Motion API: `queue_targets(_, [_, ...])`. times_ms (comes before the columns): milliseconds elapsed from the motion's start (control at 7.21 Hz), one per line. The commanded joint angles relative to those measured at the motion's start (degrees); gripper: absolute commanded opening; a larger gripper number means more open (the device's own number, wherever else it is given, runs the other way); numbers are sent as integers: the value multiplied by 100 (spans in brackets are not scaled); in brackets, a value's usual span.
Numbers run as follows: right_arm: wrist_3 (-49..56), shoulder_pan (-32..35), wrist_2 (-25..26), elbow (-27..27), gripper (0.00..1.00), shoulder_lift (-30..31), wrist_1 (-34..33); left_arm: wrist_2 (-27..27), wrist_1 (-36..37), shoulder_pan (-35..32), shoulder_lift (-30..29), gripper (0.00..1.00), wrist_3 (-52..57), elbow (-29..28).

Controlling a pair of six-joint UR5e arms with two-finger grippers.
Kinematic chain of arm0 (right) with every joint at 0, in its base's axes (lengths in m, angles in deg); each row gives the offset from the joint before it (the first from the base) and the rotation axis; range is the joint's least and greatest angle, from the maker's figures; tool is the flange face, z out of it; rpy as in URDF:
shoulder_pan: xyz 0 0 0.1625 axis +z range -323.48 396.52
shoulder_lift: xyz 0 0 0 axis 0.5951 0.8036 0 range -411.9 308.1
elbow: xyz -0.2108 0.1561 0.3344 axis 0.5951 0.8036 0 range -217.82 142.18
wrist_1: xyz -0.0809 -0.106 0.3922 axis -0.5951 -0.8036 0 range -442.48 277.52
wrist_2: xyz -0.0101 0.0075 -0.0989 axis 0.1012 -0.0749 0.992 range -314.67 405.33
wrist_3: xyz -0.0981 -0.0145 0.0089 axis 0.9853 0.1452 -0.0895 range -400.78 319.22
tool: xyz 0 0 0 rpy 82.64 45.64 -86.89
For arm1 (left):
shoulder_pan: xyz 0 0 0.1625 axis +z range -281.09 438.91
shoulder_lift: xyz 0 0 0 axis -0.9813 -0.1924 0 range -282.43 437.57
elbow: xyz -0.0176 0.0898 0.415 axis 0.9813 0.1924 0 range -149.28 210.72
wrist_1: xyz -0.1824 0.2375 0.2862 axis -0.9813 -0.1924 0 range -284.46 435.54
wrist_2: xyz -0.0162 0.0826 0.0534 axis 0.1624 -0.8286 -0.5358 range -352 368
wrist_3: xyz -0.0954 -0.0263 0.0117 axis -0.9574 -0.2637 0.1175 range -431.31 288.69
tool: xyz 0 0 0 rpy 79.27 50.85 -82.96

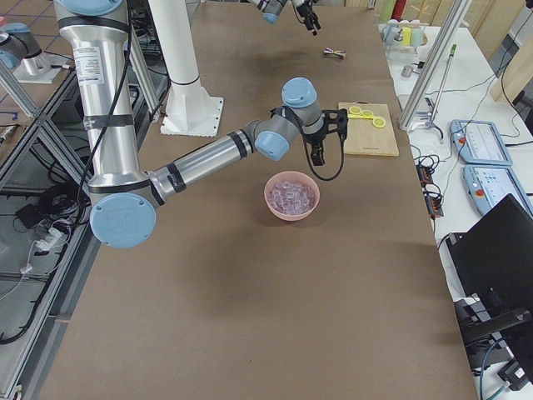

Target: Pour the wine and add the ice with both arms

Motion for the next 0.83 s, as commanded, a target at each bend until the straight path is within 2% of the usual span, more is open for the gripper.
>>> queue_targets(0, [531,-138,94,-11,100,276,-77,1331,1804,-957,-56,98,4,765])
queue_targets(139, [899,-182,129,-11,100,487,-77,1851,2937,-1248,-73,98,39,1300])
queue_targets(277, [1103,-313,190,-11,100,733,-77,2012,3810,-1364,-56,98,83,1784])
queue_targets(416, [1157,-506,278,-3,100,866,-77,2014,4358,-1357,5,98,162,2076])
queue_targets(694, [1184,-648,402,-3,100,1033,-77,2346,4939,-1383,6,98,810,2097])
